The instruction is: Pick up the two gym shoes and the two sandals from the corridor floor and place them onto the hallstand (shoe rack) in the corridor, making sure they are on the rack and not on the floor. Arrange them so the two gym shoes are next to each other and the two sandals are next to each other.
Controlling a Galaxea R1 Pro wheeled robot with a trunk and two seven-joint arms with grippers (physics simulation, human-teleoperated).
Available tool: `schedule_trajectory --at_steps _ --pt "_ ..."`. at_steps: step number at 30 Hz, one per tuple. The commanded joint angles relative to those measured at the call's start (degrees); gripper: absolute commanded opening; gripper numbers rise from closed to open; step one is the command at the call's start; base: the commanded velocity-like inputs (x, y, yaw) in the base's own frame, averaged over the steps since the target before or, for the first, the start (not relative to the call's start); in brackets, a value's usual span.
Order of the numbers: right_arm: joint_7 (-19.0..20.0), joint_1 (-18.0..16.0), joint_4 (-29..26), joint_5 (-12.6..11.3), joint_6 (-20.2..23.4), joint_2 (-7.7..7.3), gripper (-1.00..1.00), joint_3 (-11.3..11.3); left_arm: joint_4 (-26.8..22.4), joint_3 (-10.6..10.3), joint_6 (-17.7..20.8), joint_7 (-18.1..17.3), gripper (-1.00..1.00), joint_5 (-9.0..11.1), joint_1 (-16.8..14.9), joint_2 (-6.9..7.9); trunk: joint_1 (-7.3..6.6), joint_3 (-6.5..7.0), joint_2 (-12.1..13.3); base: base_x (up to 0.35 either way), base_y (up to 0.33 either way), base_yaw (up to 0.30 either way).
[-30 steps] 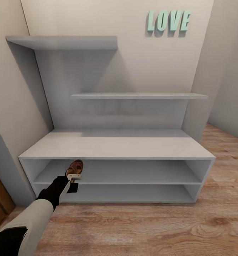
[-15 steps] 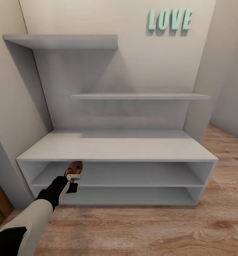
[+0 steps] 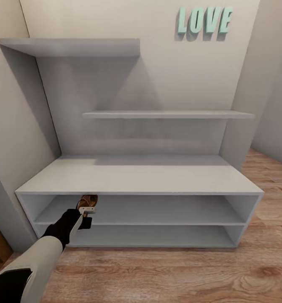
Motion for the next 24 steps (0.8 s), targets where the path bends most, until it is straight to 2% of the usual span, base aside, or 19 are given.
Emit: schedule_trajectory --at_steps 1,24 --pt "-0.3 0.0 0.0 0.6 0.0 0.01 -1.00 -0.3 -0.5 0.2 0.3 -0.5 -1.00 -0.7 -0.1 -0.08 0.01 -0.05 0.0 0.265 0.000 0.000" --pt "-0.3 0.0 0.0 0.6 0.0 0.01 -1.00 -0.3 -0.5 0.2 0.2 -0.5 -1.00 -0.7 -0.1 -0.15 0.01 -0.05 0.0 0.083 0.000 0.000"
